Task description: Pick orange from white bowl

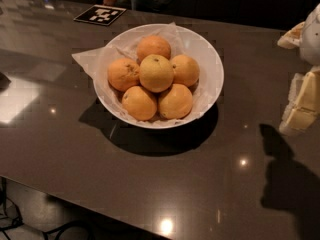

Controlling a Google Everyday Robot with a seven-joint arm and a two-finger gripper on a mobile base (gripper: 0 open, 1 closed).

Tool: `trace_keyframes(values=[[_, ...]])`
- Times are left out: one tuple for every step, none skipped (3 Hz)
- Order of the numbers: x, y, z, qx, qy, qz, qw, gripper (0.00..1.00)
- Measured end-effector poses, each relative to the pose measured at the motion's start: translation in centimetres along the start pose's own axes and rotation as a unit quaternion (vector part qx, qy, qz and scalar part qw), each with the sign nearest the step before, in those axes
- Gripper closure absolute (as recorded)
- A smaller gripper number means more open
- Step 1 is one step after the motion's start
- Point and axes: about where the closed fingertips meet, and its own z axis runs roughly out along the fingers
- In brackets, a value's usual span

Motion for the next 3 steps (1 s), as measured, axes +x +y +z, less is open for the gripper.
trace_keyframes(values=[[-0.1,0.0,-0.1,0.001,0.000,0.000,1.0000,0.00],[-2.4,0.1,-0.7,0.001,0.009,-0.038,0.9993,0.00],[-5.6,0.0,-0.9,-0.001,0.021,-0.093,0.9954,0.00]])
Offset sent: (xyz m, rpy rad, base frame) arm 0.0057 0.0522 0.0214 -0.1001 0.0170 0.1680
